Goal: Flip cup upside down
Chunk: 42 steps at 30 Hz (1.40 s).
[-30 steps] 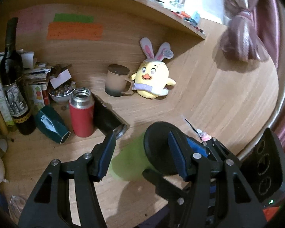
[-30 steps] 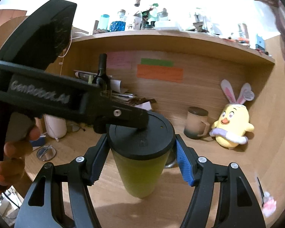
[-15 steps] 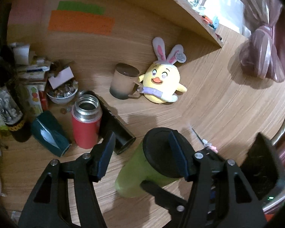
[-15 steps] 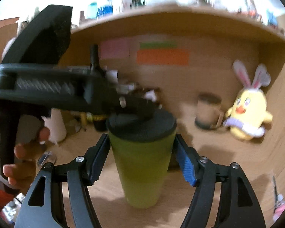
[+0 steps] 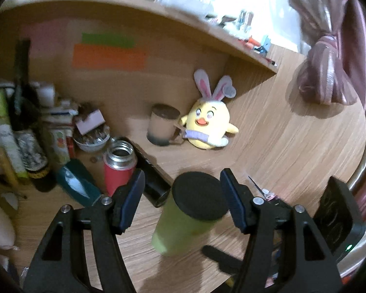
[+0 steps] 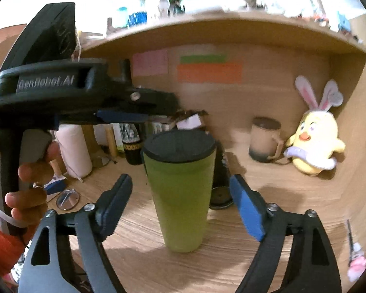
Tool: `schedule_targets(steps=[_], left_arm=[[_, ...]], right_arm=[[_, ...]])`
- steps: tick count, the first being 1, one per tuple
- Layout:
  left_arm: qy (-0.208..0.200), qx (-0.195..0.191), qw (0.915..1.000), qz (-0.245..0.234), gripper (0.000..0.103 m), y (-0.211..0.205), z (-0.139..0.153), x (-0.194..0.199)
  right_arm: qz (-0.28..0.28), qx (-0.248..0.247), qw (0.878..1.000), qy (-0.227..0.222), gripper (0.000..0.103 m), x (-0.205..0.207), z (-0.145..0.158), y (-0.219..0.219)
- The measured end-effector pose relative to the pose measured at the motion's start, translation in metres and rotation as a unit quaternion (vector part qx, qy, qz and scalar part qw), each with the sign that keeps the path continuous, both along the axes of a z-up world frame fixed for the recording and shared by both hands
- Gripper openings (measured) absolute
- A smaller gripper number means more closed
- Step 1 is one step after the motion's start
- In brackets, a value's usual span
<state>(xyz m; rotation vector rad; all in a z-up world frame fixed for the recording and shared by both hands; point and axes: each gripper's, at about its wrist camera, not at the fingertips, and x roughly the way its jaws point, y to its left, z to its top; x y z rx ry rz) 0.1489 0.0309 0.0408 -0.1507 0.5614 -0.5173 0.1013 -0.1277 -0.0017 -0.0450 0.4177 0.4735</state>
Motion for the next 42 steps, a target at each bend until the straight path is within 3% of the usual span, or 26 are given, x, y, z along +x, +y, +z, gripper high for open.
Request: schedule_targets(steps=[5,8,16,22,28,42], left_arm=[[-0.051,0.033,0.9973,0.041,0.066,-0.003,0.004,-0.046],[-0.077,0.041,0.9936,0.072,0.074,-0.004,0.0,-0.078],[-0.103,0.061,0.9862,0.115,0.087,-0.01,-0.02,-0.137],[-0.124,0.082,0.9791,0.138,0.097,-0.02,-0.03,-0.17],[-0.148,0.098,0.9722,0.153,0.102,-0.031,-0.034,-0.191],[-0.155,0.084,0.9723,0.153,0.102,-0.031,-0.033,-0.193]], right_arm=[[-0.014,0.019,0.999,-0.025,0.09,-0.028,0.015,-0.016],[-0.026,0.03,0.999,-0.033,0.095,-0.042,0.019,-0.027],[-0.063,0.046,0.995,-0.062,0.103,-0.083,0.03,-0.055],[-0.081,0.054,0.993,-0.065,0.103,-0.107,0.03,-0.069],[-0.092,0.054,0.993,-0.053,0.103,-0.115,0.023,-0.075],[-0.098,0.043,0.992,-0.061,0.103,-0.119,0.026,-0.072]])
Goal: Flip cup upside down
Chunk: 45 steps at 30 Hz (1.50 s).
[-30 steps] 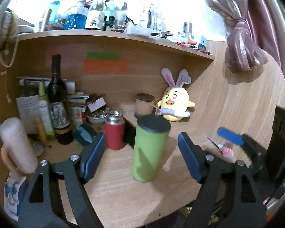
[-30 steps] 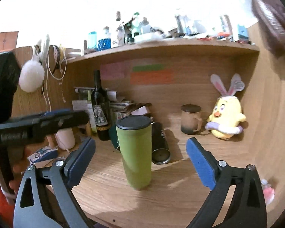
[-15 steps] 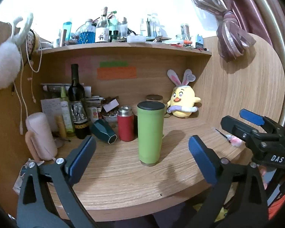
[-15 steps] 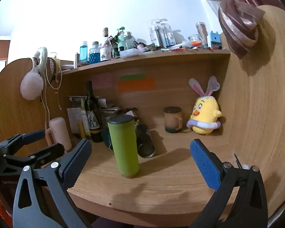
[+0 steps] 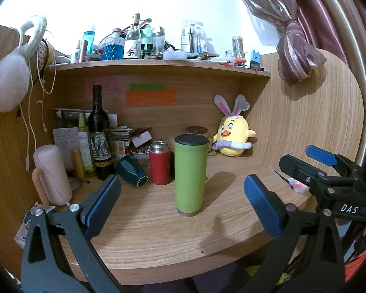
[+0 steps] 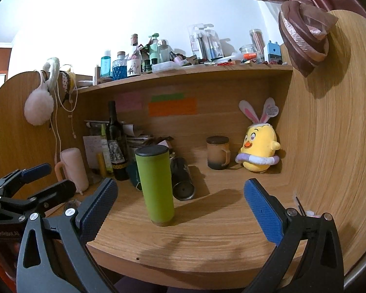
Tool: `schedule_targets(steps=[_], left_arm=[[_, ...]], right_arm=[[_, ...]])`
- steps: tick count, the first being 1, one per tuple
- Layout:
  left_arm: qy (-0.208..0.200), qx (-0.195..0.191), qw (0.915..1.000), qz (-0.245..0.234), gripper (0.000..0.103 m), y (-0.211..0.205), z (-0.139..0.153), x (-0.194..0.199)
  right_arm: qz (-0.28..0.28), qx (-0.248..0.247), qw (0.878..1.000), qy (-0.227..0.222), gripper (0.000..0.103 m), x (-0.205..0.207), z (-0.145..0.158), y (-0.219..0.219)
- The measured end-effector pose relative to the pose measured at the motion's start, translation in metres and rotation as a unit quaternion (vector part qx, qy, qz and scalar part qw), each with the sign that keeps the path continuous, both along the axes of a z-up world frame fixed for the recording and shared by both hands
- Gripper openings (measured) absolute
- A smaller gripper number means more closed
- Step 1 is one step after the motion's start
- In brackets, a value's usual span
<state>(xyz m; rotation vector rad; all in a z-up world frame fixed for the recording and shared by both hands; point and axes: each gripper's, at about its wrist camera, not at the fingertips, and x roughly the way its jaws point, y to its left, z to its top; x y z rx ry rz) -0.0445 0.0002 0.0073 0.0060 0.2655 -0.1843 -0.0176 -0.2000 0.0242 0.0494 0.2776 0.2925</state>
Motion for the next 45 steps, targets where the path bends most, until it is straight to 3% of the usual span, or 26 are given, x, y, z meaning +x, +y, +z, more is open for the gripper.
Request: schedule_targets(steps=[45], left_arm=[[0.0,-0.003,1.0,-0.001,0.103,0.0017,-0.0013,0.0022]], right_arm=[[0.005,0.0,1.0,-0.004,0.103,-0.0044,0.0058,0.0068]])
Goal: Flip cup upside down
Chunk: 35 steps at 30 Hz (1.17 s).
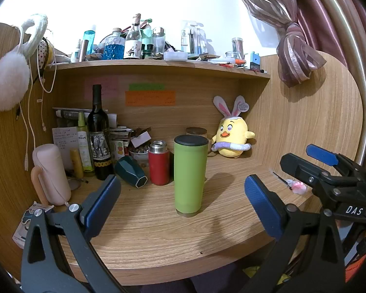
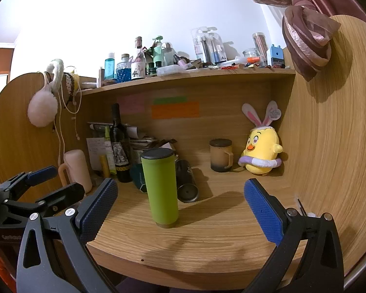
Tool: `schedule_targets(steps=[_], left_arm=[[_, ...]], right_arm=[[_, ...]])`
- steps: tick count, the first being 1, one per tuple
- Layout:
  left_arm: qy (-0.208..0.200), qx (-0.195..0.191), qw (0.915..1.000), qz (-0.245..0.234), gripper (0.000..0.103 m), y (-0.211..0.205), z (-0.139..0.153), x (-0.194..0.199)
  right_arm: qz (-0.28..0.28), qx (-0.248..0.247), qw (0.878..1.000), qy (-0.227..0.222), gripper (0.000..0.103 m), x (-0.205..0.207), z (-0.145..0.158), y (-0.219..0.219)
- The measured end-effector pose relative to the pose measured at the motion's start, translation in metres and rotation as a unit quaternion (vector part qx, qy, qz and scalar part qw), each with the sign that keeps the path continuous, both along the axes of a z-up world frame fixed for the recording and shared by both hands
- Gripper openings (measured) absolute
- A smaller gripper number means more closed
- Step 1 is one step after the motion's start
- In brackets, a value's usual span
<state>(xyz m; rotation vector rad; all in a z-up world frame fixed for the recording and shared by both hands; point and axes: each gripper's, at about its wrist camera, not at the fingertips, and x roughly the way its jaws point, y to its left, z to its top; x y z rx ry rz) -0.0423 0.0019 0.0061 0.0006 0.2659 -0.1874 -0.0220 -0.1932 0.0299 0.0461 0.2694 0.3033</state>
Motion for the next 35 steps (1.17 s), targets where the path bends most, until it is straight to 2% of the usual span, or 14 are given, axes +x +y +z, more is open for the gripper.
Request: schedule_targets(steps=[13,25,35], left_arm=[[0.0,-0.002,1.0,0.0,0.103,0.0003,-0.0004,-0.0001],[0.015,-0.028,0.9995,-0.002,0.103,-0.0021,-0.0024,0.0033],[0.015,-0.025,0.9996,-0.002,0.103,-0.0075,-0.0046,0.0028]], right_arm=[[0.001,0.001,1.0,0.001,0.103,-0.0007,0.0002,0.0021],[0.002,0.001,1.0,0.002,0.103,-0.0003,-0.0001,0.0007],[0.004,0.003,1.0,0.007,0.103,0.0023,-0.0037,-0.0012]])
